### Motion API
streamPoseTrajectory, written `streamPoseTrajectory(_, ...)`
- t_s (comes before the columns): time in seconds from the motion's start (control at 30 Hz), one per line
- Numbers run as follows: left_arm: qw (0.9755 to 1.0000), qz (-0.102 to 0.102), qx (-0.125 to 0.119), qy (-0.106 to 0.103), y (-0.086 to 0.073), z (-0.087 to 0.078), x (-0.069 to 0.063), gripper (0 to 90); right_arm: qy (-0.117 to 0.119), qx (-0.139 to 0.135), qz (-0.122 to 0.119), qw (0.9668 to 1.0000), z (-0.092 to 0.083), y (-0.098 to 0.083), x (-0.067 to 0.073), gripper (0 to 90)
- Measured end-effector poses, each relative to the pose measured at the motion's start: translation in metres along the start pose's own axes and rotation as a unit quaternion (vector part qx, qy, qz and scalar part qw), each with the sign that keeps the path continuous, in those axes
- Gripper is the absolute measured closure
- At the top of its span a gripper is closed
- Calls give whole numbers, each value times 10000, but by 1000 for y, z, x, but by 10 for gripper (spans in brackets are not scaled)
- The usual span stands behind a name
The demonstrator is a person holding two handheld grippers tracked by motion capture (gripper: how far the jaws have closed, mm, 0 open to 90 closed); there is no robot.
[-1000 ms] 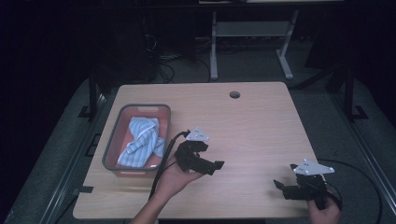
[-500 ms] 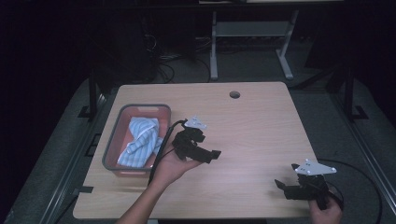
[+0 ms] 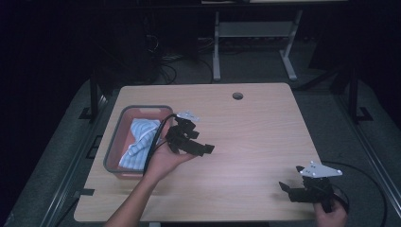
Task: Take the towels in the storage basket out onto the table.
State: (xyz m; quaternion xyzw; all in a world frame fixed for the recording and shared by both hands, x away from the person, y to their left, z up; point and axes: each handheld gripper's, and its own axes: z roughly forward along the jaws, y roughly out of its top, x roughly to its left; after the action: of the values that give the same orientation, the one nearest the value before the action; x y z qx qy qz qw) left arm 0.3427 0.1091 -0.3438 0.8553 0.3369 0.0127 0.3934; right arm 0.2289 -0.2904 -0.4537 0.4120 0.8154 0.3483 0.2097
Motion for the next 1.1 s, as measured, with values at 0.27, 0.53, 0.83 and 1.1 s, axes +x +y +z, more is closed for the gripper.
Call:
streamPoseTrajectory(0.27, 9998, -175, -1, 49, 0, -16, 17, 191, 7, 11, -13, 10000, 0, 0, 1, 139)
streamPoseTrajectory(0.53, 9987, -439, -58, 246, -5, -35, 38, 191, 14, 11, -33, 10000, 1, 1, 1, 139)
streamPoseTrajectory(0.83, 9959, -656, -58, 618, -17, -55, 60, 192, 34, -2, -12, 10000, 1, 0, 1, 139)
streamPoseTrajectory(1.1, 9928, -811, -28, 880, -25, -65, 74, 191, 18, 29, -14, 10000, 1, 1, 3, 139)
